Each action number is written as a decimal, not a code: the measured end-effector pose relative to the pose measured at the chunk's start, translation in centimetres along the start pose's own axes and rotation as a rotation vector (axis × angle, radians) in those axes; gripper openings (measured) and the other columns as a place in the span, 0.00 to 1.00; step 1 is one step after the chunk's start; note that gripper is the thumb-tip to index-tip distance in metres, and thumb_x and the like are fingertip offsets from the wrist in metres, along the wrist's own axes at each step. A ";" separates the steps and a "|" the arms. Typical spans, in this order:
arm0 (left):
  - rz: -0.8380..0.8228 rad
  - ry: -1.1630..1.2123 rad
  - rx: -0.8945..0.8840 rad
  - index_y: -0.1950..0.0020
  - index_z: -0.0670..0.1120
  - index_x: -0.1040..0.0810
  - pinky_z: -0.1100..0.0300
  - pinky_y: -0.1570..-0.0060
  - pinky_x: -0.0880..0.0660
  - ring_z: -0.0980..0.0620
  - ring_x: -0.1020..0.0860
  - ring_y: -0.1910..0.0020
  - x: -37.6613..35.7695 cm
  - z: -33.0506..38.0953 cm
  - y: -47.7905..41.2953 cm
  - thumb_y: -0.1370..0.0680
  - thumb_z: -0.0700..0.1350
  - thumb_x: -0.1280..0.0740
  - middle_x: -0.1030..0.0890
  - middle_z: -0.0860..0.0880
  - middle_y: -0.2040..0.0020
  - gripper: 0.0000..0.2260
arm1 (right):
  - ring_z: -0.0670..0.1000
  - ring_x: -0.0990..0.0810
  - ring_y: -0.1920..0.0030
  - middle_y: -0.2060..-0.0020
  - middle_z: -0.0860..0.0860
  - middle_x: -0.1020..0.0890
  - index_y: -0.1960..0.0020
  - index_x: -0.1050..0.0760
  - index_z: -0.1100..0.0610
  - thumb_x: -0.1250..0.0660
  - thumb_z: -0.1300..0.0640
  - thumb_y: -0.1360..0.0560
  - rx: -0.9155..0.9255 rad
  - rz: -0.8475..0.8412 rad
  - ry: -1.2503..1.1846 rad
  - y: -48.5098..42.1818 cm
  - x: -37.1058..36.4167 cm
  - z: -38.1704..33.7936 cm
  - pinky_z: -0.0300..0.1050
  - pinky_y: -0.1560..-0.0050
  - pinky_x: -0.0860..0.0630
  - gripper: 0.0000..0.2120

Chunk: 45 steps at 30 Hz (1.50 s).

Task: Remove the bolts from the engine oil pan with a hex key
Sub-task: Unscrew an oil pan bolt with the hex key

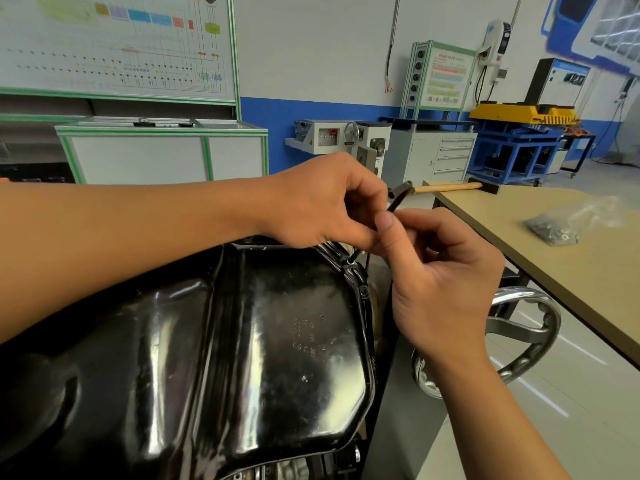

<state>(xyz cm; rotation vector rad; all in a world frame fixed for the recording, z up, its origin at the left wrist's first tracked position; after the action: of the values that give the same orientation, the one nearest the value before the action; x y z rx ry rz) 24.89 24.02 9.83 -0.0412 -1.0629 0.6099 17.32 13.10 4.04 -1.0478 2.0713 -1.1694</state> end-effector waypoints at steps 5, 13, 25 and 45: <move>-0.097 0.049 -0.021 0.46 0.47 0.15 0.73 0.55 0.27 0.65 0.19 0.58 -0.4 0.0 0.4 0.23 0.42 0.28 0.14 0.58 0.57 0.06 | 0.50 0.25 0.68 0.68 0.47 0.22 0.54 0.20 0.46 0.28 0.56 0.23 -0.025 -0.007 0.009 0.1 -0.2 0.2 0.44 0.68 0.26 0.05; -0.084 -0.047 -0.026 0.57 0.52 0.17 0.76 0.62 0.31 0.66 0.24 0.68 -0.4 0.8 0.4 0.23 0.38 0.29 0.21 0.63 0.70 0.08 | 0.44 0.30 0.69 0.70 0.47 0.26 0.55 0.19 0.54 0.26 0.56 0.25 -0.034 -0.024 -0.016 -0.1 0.2 0.3 0.36 0.67 0.32 0.03; -0.150 -0.053 -0.048 0.48 0.50 0.16 0.75 0.54 0.28 0.66 0.19 0.57 -0.8 0.6 0.6 0.22 0.40 0.30 0.16 0.62 0.59 0.07 | 0.54 0.26 0.68 0.69 0.53 0.22 0.57 0.19 0.52 0.27 0.58 0.24 -0.043 0.014 -0.023 -0.1 0.1 0.2 0.50 0.69 0.27 0.04; 0.006 -0.108 -0.007 0.60 0.41 0.17 0.69 0.68 0.33 0.61 0.30 0.71 -0.4 0.7 -0.3 0.28 0.39 0.24 0.24 0.53 0.71 0.03 | 0.55 0.26 0.68 0.69 0.57 0.22 0.54 0.17 0.57 0.28 0.62 0.24 -0.068 0.007 -0.036 0.2 -0.1 0.2 0.52 0.68 0.28 0.01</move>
<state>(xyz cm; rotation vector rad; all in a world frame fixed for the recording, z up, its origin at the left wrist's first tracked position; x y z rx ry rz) 24.30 23.40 9.97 -0.0178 -1.1693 0.6190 17.48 13.14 3.79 -1.0844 2.0980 -1.0762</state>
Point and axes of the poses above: each hand's wrist, its own y-axis away from the middle knuckle, its own x-axis out of the back of the hand, z = x × y, the point moved 6 cm from there along -y, towards the middle knuckle
